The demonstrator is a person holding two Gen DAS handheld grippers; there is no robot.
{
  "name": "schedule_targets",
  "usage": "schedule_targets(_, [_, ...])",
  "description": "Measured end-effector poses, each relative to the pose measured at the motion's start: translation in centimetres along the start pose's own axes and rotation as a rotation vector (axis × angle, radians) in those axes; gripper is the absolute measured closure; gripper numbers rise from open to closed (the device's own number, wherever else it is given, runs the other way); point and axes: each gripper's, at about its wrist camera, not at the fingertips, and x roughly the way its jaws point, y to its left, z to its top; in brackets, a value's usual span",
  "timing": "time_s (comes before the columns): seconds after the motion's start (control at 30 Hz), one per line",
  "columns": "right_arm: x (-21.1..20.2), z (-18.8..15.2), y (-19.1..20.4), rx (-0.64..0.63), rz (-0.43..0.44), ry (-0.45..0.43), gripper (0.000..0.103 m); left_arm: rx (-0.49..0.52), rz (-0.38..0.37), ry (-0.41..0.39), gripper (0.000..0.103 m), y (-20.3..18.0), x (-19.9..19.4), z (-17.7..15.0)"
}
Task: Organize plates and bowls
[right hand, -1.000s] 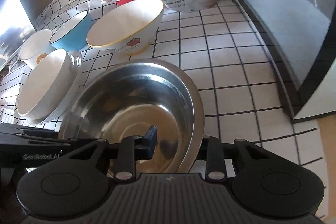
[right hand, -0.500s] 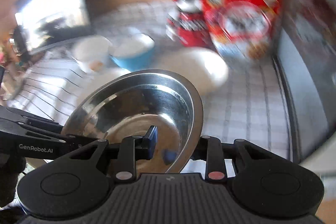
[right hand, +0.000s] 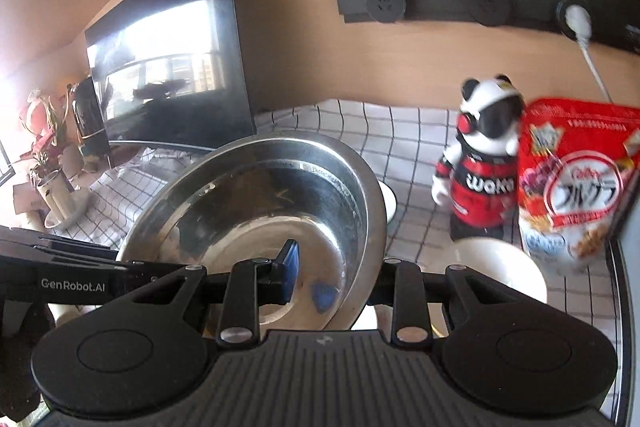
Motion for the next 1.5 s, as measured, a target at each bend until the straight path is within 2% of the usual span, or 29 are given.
schedule_targets(0.23, [2.2,0.7,0.0,0.004,-0.018,0.021,0.073,0.061,0.012,0.042,0.084,1.0,1.4,1.7])
schedule_targets(0.43, [5.1,-0.6,-0.5,0.029,-0.021,0.102,0.073,0.080,0.059,0.100,0.084,1.8,3.7,1.4])
schedule_targets(0.73, [8.6,-3.5,-2.0,0.075,-0.017,0.222,0.073,0.019,0.068,0.203,0.085,3.1,7.6,-0.5])
schedule_targets(0.9, [9.5,-3.8,-2.1,0.081,-0.015,0.235,0.073,-0.008,0.053,0.234,0.084,4.0,8.6,-0.9])
schedule_targets(1.27, [11.9,-5.9,-1.7,0.080,-0.024,0.282,0.073,-0.032,0.081,0.266,0.084,5.5,10.2,-1.9])
schedule_targets(1.5, [12.1,-7.2,-1.7,0.055,-0.055,0.305,0.073,-0.033,0.051,0.302,0.084,6.0,11.3,-2.6])
